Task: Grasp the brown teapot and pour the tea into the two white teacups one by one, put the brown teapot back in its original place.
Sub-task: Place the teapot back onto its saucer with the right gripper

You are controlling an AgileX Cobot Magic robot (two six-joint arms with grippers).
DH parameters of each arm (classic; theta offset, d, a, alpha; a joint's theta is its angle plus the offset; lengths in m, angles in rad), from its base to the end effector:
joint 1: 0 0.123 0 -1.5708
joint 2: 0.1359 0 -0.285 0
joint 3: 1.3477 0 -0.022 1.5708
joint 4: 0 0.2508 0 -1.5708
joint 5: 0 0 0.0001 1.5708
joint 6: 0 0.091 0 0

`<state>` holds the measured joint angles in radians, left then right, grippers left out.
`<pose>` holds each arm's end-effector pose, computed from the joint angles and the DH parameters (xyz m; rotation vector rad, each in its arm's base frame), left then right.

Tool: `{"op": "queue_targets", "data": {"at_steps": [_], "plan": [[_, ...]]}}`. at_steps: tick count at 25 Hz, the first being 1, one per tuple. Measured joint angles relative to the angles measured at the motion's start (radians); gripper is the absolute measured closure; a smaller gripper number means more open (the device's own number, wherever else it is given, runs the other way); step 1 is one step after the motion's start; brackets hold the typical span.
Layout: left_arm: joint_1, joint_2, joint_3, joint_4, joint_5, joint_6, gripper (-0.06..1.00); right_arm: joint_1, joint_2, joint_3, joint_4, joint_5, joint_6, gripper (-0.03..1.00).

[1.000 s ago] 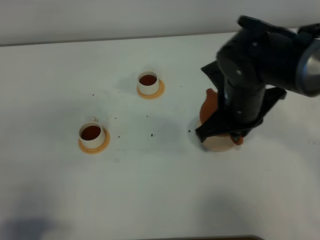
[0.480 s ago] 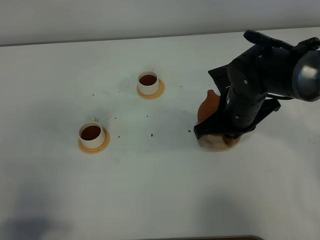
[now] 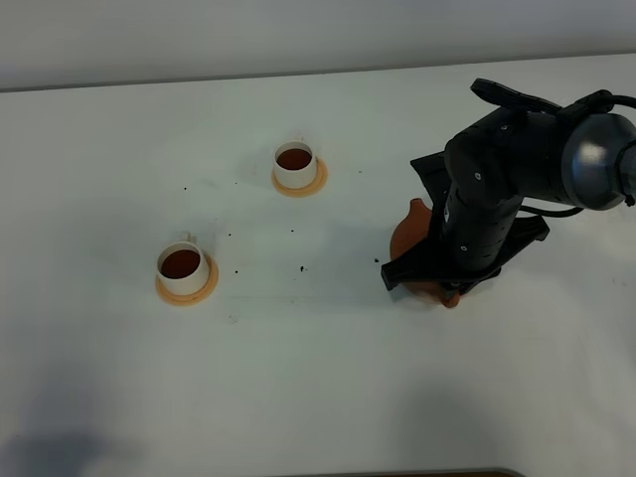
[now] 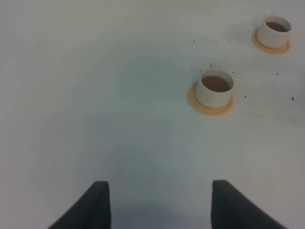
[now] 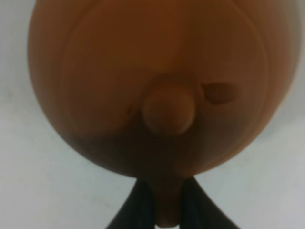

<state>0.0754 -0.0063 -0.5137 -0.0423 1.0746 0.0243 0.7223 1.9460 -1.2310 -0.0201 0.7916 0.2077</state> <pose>-0.0078 -0.0040 0.2800 -0.0492 2.0369 0.0120 0.2777 0.2429 0.1521 -0.7819 2.8946 0.0814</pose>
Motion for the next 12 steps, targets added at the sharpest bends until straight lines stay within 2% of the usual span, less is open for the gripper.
{"op": "queue_targets", "data": {"at_steps": [12], "plan": [[0.000, 0.000, 0.000, 0.000, 0.000, 0.000, 0.47, 0.000, 0.000, 0.006, 0.003, 0.001, -0.011, 0.88]]}}
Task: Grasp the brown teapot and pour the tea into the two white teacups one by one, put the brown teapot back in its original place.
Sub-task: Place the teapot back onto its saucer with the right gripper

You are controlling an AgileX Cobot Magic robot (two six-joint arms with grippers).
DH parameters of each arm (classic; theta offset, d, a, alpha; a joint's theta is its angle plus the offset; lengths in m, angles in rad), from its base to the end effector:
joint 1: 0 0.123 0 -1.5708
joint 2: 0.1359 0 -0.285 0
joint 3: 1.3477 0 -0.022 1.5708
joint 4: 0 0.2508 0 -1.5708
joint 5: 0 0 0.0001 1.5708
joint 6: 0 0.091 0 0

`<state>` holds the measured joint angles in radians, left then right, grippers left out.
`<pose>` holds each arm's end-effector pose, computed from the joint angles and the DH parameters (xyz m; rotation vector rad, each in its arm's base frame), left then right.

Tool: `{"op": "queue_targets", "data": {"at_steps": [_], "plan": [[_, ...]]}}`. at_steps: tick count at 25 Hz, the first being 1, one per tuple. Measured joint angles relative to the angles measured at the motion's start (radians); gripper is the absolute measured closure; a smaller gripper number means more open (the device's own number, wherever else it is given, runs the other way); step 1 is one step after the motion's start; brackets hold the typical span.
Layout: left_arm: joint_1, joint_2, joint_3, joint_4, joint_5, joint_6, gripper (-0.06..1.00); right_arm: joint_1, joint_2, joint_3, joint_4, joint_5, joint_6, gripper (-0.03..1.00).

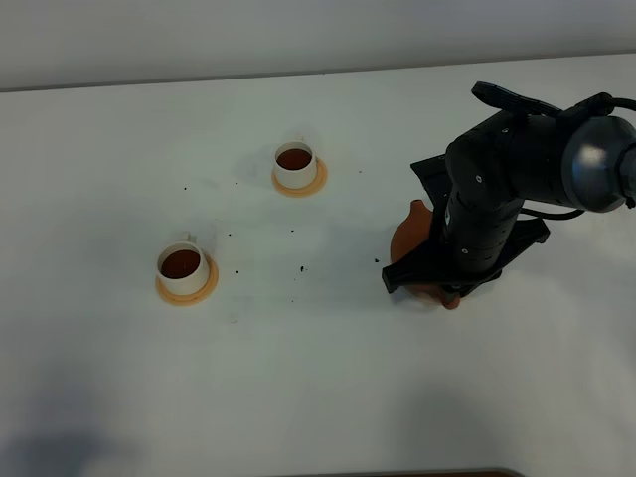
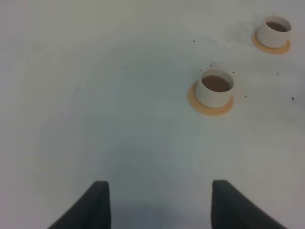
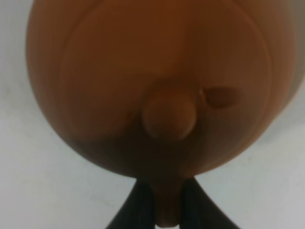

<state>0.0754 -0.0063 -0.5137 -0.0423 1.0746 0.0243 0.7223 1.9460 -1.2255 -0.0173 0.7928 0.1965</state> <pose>-0.0078 -0.0040 0.2800 -0.0492 2.0369 0.0120 0.2766 0.2422 0.1508 -0.7973 2.8974 0.0788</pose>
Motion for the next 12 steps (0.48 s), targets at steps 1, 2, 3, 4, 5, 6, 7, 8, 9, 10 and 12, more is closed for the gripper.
{"op": "queue_targets", "data": {"at_steps": [1, 2, 3, 4, 5, 6, 7, 8, 9, 10, 12], "plan": [[0.000, 0.000, 0.000, 0.000, 0.000, 0.000, 0.47, 0.000, 0.000, 0.000, 0.000, 0.002, -0.001, 0.87], [0.000, 0.000, 0.000, 0.000, 0.000, 0.000, 0.47, 0.000, 0.000, 0.000, 0.000, 0.007, -0.001, 0.87], [0.000, 0.000, 0.000, 0.000, 0.000, 0.000, 0.47, 0.000, 0.000, 0.000, 0.000, 0.010, -0.001, 0.87], [0.000, 0.000, 0.000, 0.000, 0.000, 0.000, 0.47, 0.000, 0.000, 0.000, 0.000, 0.015, -0.001, 0.86], [0.000, 0.000, 0.000, 0.000, 0.000, 0.000, 0.47, 0.000, 0.000, 0.000, 0.000, 0.020, -0.001, 0.84], [0.000, 0.000, 0.000, 0.000, 0.000, 0.000, 0.47, 0.000, 0.000, 0.000, 0.000, 0.024, -0.001, 0.83], [0.000, 0.000, 0.000, 0.000, 0.000, 0.000, 0.47, 0.000, 0.000, 0.000, 0.000, 0.033, -0.001, 0.80], [0.000, 0.000, 0.000, 0.000, 0.000, 0.000, 0.47, 0.000, 0.000, 0.000, 0.000, 0.037, -0.001, 0.78], [0.000, 0.000, 0.000, 0.000, 0.000, 0.000, 0.47, 0.000, 0.000, 0.000, 0.000, 0.040, -0.001, 0.74], [0.000, 0.000, 0.000, 0.000, 0.000, 0.000, 0.47, 0.000, 0.000, 0.000, 0.000, 0.046, -0.001, 0.71], [0.000, 0.000, 0.000, 0.000, 0.000, 0.000, 0.47, 0.000, 0.000, 0.000, 0.000, 0.070, -0.003, 0.65]]}}
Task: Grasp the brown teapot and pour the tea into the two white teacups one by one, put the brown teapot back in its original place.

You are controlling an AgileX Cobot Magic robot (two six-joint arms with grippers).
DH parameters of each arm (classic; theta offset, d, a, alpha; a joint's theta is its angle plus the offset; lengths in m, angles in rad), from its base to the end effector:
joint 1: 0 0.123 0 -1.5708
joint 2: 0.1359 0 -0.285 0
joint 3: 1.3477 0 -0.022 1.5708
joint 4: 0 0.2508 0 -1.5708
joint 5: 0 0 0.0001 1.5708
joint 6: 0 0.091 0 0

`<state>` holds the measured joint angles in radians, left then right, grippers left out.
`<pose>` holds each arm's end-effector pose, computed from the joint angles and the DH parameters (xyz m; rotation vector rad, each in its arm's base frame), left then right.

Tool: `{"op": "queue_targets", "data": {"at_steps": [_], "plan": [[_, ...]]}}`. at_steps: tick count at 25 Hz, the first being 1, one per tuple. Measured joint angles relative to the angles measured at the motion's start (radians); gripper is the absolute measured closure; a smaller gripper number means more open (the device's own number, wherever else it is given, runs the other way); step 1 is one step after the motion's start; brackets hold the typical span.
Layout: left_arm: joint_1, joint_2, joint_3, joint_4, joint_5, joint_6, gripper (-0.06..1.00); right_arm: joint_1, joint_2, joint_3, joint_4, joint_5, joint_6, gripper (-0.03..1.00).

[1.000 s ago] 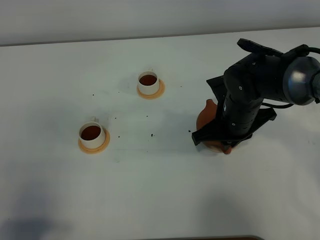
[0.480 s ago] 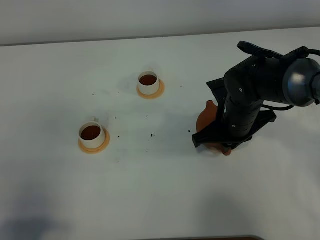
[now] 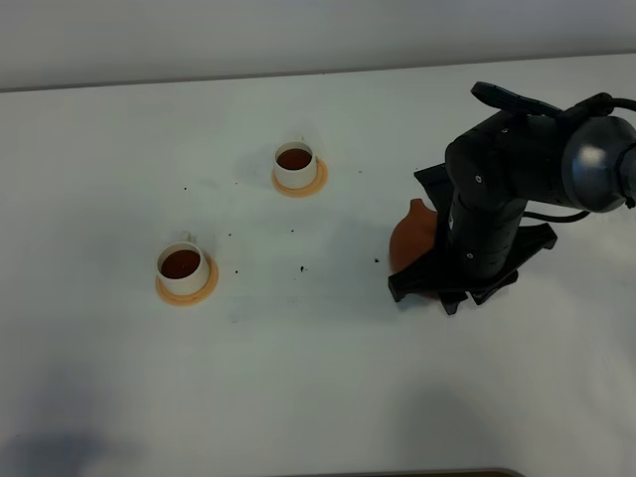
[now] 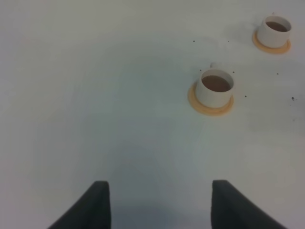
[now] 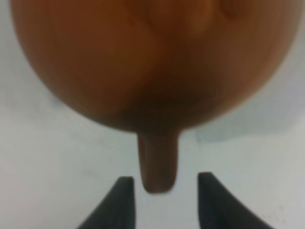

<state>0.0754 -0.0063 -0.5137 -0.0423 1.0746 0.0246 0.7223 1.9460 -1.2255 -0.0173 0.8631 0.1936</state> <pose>-0.0078 -0.0040 0.2800 -0.0489 2.0369 0.0122 0.2718 0.2379 0.1501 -0.8177 2.9578 0.0318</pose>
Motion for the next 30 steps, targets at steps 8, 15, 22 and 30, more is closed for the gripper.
{"op": "queue_targets", "data": {"at_steps": [8, 15, 22, 30], "plan": [[0.000, 0.000, 0.000, 0.000, 0.000, 0.000, 0.47, 0.000, -0.125, 0.000, -0.038, 0.250, -0.050, 0.55], [0.000, 0.000, 0.000, 0.000, 0.000, 0.000, 0.47, 0.000, -0.350, 0.033, -0.016, 0.340, -0.213, 0.56], [0.000, 0.000, 0.000, 0.000, 0.000, 0.000, 0.47, 0.000, -0.668, 0.279, 0.090, 0.347, -0.310, 0.60], [0.000, 0.000, 0.000, 0.000, 0.000, -0.001, 0.47, 0.000, -1.076, 0.530, 0.124, 0.353, -0.398, 0.63]]}}
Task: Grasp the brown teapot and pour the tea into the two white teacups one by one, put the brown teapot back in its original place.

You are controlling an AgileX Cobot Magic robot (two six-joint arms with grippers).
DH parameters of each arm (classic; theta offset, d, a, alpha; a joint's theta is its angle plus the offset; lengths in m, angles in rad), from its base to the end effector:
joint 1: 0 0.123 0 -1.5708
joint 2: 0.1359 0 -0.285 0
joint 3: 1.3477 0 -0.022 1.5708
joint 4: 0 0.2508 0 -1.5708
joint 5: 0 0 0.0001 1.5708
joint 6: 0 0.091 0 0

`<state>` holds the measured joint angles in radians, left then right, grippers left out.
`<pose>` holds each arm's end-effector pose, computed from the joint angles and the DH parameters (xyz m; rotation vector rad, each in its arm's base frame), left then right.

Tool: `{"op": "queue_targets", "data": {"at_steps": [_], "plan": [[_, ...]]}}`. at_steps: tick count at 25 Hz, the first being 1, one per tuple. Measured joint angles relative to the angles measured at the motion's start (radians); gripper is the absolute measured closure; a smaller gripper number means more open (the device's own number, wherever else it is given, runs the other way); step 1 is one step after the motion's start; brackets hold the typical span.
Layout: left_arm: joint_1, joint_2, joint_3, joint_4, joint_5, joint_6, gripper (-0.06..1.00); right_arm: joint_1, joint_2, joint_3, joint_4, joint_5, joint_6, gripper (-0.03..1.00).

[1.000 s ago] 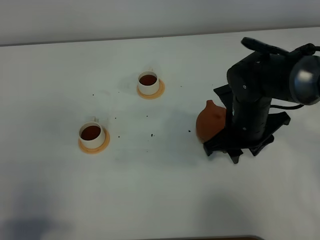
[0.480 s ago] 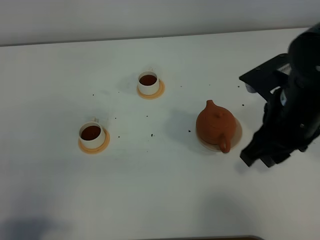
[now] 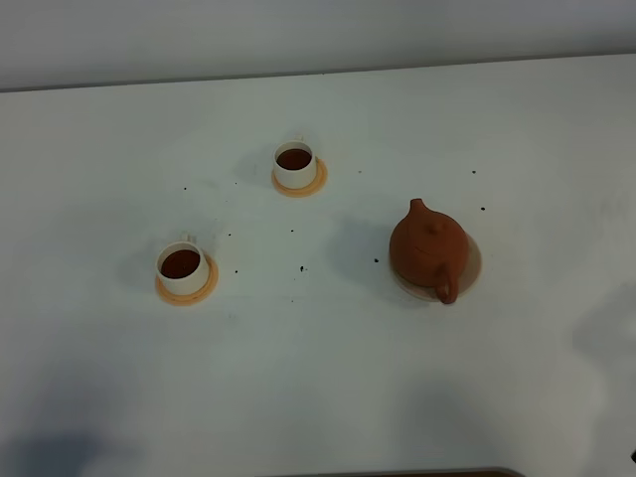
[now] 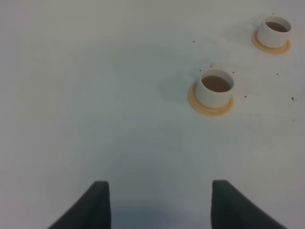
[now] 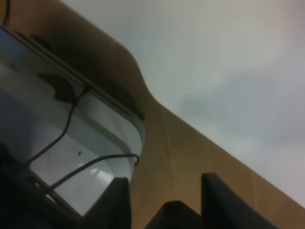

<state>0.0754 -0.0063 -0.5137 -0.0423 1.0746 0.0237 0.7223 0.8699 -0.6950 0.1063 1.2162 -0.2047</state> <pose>-0.0078 -0.0040 0.2800 -0.0499 2.0369 0.0116 0.0864 0.0882 0.2763 -1.2660 2.6094 0.2464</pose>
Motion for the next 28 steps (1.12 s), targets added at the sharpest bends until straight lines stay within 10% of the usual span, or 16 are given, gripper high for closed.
{"op": "queue_targets", "data": {"at_steps": [28], "plan": [[0.000, 0.000, 0.000, 0.000, 0.000, 0.000, 0.47, -0.070, -0.434, 0.203, -0.053, -0.148, 0.099, 0.65]]}}
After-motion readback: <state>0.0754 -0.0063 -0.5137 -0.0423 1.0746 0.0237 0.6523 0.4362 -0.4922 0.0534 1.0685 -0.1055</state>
